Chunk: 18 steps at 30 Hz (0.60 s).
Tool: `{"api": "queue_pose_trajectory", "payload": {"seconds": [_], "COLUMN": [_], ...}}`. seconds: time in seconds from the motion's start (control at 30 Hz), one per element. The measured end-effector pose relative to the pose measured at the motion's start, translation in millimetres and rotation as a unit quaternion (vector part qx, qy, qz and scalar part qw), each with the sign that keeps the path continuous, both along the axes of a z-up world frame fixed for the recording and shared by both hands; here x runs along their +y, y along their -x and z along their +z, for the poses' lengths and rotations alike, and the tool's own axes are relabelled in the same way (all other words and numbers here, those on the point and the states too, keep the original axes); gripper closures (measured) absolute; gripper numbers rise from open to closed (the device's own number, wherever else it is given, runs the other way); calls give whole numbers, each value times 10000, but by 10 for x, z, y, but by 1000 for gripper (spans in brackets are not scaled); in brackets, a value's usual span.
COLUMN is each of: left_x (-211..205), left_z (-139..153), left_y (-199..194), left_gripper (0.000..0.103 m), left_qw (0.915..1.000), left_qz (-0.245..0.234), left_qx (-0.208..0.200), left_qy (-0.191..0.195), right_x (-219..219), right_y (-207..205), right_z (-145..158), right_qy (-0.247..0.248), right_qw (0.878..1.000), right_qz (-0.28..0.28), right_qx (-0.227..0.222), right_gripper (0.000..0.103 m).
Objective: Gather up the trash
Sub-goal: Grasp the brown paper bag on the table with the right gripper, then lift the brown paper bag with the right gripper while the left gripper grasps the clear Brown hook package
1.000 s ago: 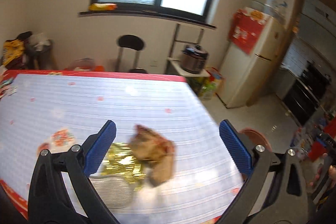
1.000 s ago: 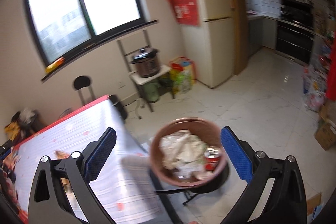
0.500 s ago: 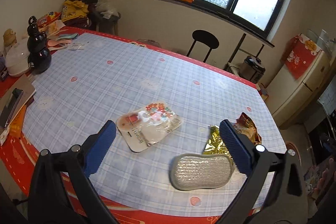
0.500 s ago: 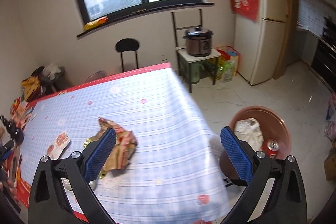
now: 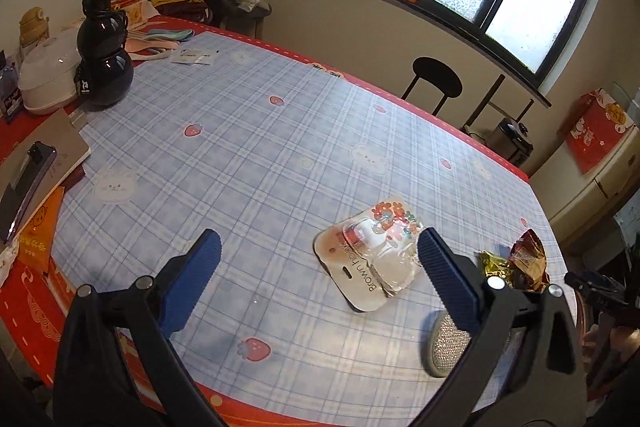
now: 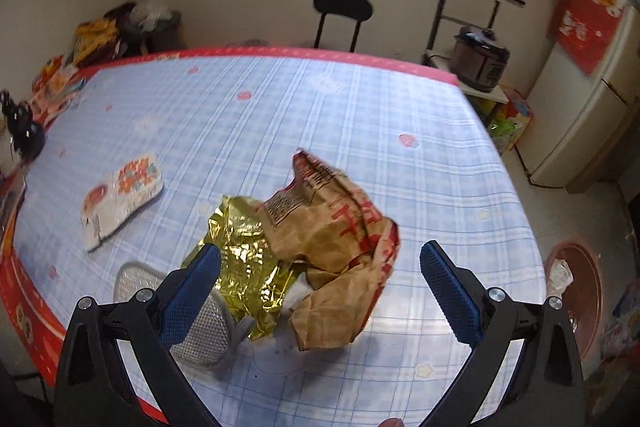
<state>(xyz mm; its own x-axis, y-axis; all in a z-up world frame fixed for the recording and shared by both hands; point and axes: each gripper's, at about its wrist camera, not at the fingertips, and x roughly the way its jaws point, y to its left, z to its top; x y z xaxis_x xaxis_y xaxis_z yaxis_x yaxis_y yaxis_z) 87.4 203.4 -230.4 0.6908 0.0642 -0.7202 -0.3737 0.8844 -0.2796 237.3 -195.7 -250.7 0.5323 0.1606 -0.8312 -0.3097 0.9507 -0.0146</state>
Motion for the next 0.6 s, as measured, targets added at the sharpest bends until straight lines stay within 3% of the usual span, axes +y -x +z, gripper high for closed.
{"api": "queue_pose_trajectory", "payload": {"seconds": [0.1, 0.27, 0.6], "left_x": [2, -81, 63], "left_z": [-120, -258, -372], "left_y": [-114, -247, -299], "left_gripper": [6, 6, 6], "left_qw": [9998, 9985, 9977], "left_qz": [-160, -509, -587], "left_qx": [74, 198, 351], "left_qy": [125, 10, -2], "right_x": [105, 150, 78], "right_y": [-119, -336, -664], "right_z": [-244, -529, -769], "right_qy": [451, 1112, 468], "right_qw": [9975, 9901, 9966], "right_qz": [443, 745, 248], "right_qx": [308, 416, 631], "right_gripper": [5, 5, 4]}}
